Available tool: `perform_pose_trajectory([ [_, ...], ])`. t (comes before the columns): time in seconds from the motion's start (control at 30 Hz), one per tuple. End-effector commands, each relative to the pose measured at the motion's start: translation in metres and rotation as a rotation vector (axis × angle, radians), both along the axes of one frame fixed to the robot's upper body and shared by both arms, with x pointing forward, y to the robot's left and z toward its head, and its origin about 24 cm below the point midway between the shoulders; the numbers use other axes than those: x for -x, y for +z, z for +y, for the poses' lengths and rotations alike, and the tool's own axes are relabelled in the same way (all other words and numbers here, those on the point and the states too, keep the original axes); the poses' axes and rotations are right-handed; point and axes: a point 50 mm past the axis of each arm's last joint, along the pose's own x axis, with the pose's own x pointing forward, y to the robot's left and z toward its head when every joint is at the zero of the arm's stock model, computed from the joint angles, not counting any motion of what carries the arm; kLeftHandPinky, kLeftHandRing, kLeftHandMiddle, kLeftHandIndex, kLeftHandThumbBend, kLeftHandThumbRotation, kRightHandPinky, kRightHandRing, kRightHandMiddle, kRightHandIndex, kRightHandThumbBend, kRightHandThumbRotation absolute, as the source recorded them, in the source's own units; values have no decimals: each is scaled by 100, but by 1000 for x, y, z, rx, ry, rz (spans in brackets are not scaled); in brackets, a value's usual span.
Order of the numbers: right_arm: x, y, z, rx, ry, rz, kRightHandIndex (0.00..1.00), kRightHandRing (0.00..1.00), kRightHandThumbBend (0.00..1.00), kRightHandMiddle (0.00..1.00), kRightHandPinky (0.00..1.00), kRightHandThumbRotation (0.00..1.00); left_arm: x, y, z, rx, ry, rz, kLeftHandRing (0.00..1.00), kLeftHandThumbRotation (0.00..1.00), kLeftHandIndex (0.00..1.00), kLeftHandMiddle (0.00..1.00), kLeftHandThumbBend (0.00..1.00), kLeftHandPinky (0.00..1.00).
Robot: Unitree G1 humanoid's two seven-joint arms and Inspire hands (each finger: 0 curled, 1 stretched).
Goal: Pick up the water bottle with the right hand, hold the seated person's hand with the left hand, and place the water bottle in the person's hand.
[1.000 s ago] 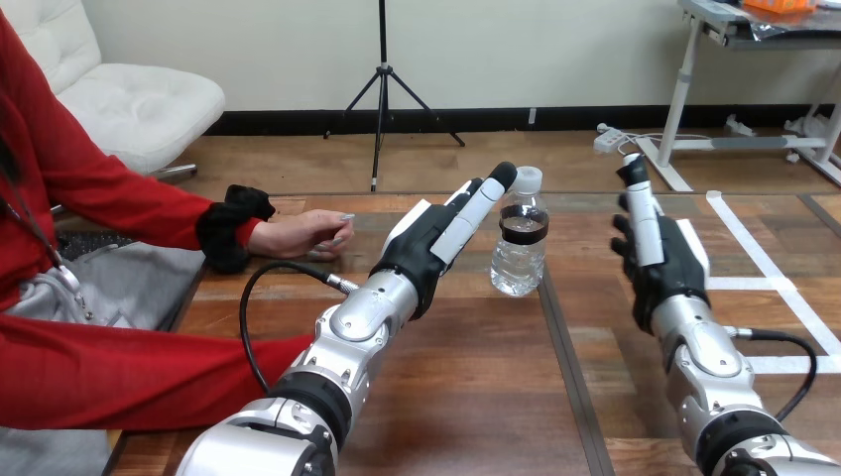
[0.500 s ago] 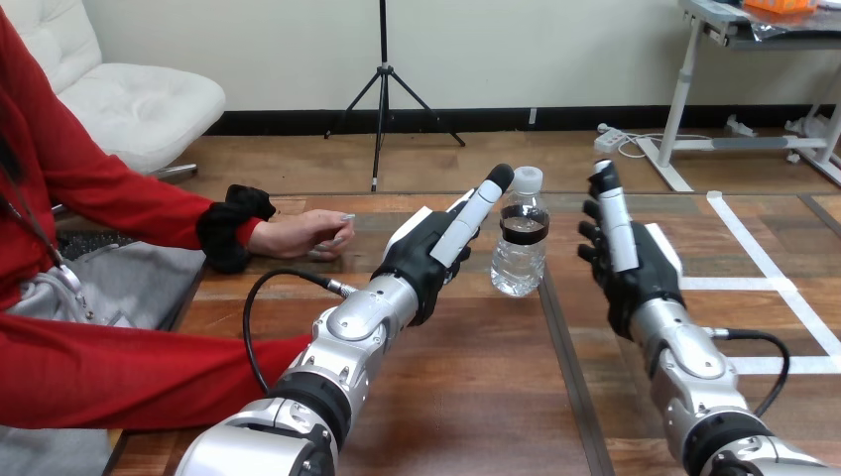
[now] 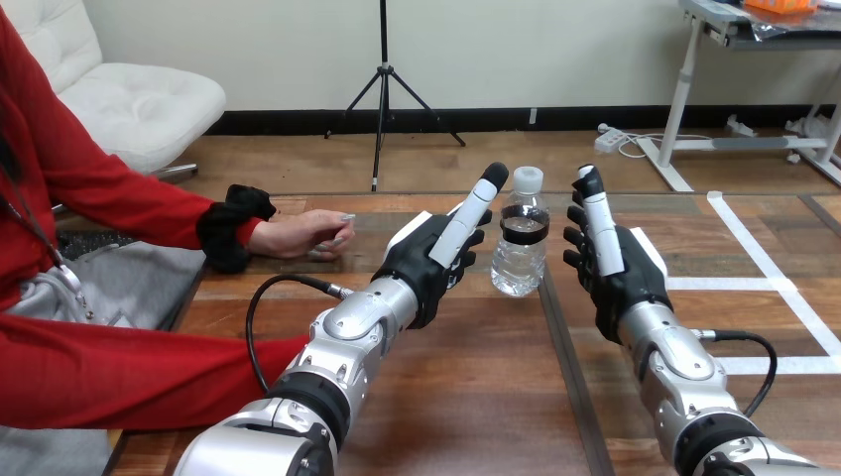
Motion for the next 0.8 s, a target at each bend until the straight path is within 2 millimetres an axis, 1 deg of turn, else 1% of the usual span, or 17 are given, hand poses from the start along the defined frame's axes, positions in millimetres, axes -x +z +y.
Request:
perform_pose_trajectory([
  [0.0,-14,23,5,10,27,-87,100,100,99,100,100,100,-6,20,-18,54,-33,-50,100,100,100,100,95,100],
  [0.23,-11,20,6,-21,40,-94,100,100,100,100,100,100,-5,19,-17,70,-61,-55,100,100,100,100,92,100],
  [0.43,-9,18,6,-34,48,-100,100,100,100,100,100,100,-2,16,-17,88,-80,-54,100,100,100,100,92,100],
  [0.77,-2,12,7,-48,69,-116,100,100,100,100,100,100,2,11,-15,112,-109,-56,100,100,100,100,98,98],
])
